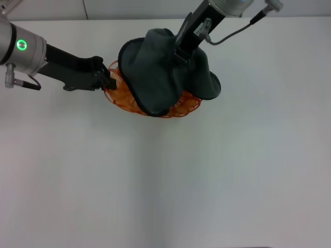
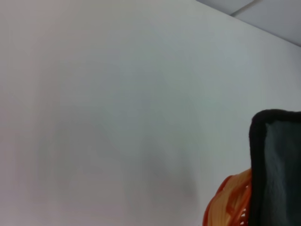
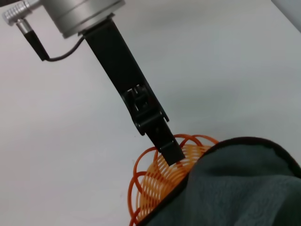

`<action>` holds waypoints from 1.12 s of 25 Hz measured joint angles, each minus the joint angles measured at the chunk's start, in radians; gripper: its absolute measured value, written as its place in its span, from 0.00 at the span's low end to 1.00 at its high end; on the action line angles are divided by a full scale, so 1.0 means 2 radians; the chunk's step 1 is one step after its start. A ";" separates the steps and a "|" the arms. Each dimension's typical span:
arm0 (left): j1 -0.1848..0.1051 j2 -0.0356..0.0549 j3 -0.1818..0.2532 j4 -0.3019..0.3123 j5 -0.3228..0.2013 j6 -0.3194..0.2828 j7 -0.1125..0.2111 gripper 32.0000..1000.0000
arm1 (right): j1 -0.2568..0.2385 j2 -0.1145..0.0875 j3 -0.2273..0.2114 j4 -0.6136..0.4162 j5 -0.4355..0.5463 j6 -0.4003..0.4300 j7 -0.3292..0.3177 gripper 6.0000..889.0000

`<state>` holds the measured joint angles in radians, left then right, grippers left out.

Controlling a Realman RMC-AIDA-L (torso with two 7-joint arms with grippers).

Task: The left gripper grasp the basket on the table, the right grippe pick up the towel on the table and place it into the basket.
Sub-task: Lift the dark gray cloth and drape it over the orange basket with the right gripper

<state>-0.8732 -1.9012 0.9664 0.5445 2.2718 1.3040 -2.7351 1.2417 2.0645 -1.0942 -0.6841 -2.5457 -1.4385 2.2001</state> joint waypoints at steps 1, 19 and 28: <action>0.000 0.0000 0.000 0.000 0.000 0.000 0.000 0.05 | 0.000 0.000 0.000 0.004 0.000 0.004 -0.002 0.08; -0.004 -0.0011 0.000 0.001 0.000 0.002 0.000 0.05 | 0.002 0.005 -0.041 0.066 0.015 0.075 -0.018 0.08; -0.005 -0.0016 0.000 0.002 -0.002 0.002 0.000 0.05 | 0.001 0.006 -0.061 0.077 0.026 0.094 -0.018 0.08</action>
<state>-0.8823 -1.9044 0.9664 0.5488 2.2688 1.3089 -2.7351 1.2445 2.0757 -1.2153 -0.5300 -2.4938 -1.2504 2.1638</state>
